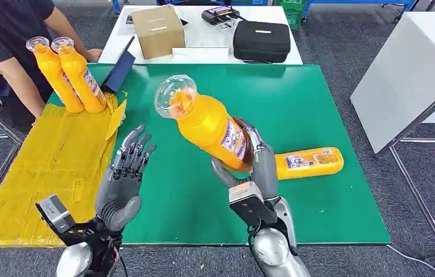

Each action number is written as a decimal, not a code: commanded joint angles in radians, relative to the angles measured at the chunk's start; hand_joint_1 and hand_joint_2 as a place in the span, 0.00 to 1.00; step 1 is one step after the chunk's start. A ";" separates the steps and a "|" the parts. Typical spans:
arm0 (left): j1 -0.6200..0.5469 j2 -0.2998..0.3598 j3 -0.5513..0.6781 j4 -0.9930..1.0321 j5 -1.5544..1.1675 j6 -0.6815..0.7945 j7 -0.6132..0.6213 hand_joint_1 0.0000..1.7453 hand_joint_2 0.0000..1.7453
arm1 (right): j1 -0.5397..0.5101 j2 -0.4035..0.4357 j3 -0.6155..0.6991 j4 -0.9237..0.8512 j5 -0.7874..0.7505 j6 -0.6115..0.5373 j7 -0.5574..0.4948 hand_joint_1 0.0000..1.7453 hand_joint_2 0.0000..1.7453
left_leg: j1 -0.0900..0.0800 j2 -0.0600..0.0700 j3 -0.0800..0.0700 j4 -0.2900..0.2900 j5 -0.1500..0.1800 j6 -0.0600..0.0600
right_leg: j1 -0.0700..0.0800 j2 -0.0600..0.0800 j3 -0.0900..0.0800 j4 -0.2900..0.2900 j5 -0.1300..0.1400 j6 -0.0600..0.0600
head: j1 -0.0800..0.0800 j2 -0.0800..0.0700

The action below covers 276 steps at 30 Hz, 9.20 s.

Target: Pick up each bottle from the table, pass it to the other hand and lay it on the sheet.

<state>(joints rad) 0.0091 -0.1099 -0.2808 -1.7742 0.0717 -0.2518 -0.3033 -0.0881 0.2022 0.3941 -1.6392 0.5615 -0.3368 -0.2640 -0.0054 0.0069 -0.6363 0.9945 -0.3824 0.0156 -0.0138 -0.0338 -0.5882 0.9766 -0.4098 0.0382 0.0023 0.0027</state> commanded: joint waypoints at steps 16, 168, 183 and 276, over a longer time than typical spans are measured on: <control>0.028 -0.031 0.064 -0.002 0.018 -0.022 -0.026 0.00 1.00 | -0.130 0.046 0.401 0.296 0.081 0.100 0.035 1.00 1.00 | 0.002 0.004 0.002 -0.001 -0.002 -0.001 | 0.001 0.006 0.001 -0.001 -0.001 -0.001 | 0.000 0.000; -0.129 0.263 0.277 0.812 -1.571 0.586 0.181 0.00 0.00 | -0.003 -0.160 0.278 -0.018 0.194 0.083 0.047 0.00 1.00 | 0.001 -0.008 0.013 -0.002 -0.003 -0.004 | 0.000 -0.004 0.013 -0.001 -0.006 -0.004 | 0.000 0.000; -0.158 0.074 0.562 0.413 -0.825 0.526 -0.093 0.00 0.00 | 0.054 -0.159 0.247 -0.041 0.245 0.051 0.050 0.00 1.00 | 0.003 -0.011 0.009 0.001 -0.003 -0.004 | 0.002 -0.007 0.001 0.000 -0.008 -0.004 | 0.001 0.000; -0.123 0.099 0.475 0.377 0.155 -0.145 -0.010 0.00 0.00 | -0.462 -0.577 -0.104 0.839 0.423 0.387 0.128 0.00 1.00 | -0.001 -0.001 0.004 0.001 -0.004 0.003 | -0.002 0.003 0.006 -0.002 -0.002 0.003 | -0.001 0.000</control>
<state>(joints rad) -0.0588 -0.0340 0.2335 -1.4874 0.2209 -0.3925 -0.3208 -0.3432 -0.3868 0.1297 -1.0604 0.9960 0.0267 -0.1347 -0.0084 0.0013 -0.6369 0.9949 -0.3835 0.0205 -0.0169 -0.0387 -0.5861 0.9758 -0.4112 0.0431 0.0015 0.0027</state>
